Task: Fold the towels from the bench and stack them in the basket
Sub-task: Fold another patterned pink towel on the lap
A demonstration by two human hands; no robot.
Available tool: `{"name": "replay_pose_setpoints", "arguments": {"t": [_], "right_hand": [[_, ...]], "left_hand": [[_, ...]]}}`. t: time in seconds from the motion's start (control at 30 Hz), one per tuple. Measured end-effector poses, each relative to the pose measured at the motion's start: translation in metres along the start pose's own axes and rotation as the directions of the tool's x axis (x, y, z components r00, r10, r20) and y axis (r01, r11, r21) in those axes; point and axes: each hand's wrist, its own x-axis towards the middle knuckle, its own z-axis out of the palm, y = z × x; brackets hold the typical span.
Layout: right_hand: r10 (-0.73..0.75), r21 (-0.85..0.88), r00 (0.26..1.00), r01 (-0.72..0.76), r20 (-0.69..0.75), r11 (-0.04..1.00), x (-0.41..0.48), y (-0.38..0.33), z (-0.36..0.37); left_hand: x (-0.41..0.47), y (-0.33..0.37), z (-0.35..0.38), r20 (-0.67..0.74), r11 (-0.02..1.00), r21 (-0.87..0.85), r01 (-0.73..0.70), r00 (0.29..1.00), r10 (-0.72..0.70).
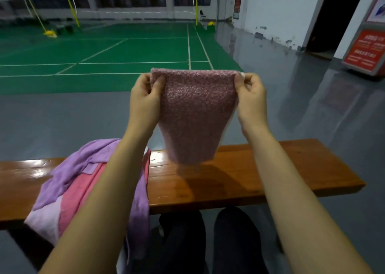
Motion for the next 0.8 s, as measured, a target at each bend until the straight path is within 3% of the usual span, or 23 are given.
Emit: {"name": "replay_pose_setpoints", "arguments": {"t": [0.07,0.2,0.3,0.47,0.57,0.67,0.73,0.8], "right_hand": [[0.008,0.002,1.0,-0.008,0.02,1.0,-0.013,0.01,-0.005],[0.162,0.066,0.986,-0.165,0.043,0.984,-0.075,0.092,-0.015],[0.273,0.016,0.958,-0.275,0.087,0.961,-0.122,0.143,-0.026],[0.39,-0.013,0.902,-0.394,0.185,0.919,-0.165,0.175,-0.04],[0.462,0.011,0.835,-0.487,0.299,0.873,-0.171,0.182,-0.046],[0.528,-0.081,0.733,-0.552,0.429,0.83,-0.171,0.188,-0.046],[0.533,-0.118,0.756,-0.532,0.381,0.839,-0.169,0.195,-0.04],[0.515,-0.115,0.81,-0.505,0.279,0.856,-0.164,0.201,-0.033]], "left_hand": [[-0.011,-0.007,-0.004,0.014,0.999,0.032,-0.008,1.0,0.007],[-0.078,-0.069,-0.008,0.091,0.983,0.149,0.11,0.988,-0.124],[-0.138,-0.127,-0.018,0.154,0.957,0.19,0.219,0.956,-0.249],[-0.19,-0.174,-0.027,0.171,0.918,0.247,0.311,0.918,-0.357],[-0.186,-0.175,-0.024,0.104,0.909,0.281,0.307,0.932,-0.347],[-0.17,-0.173,-0.02,0.073,0.908,0.274,0.318,0.934,-0.349],[-0.16,-0.179,-0.021,0.168,0.89,0.214,0.402,0.883,-0.439],[-0.156,-0.185,-0.029,0.317,0.78,0.094,0.619,0.724,-0.612]]}}
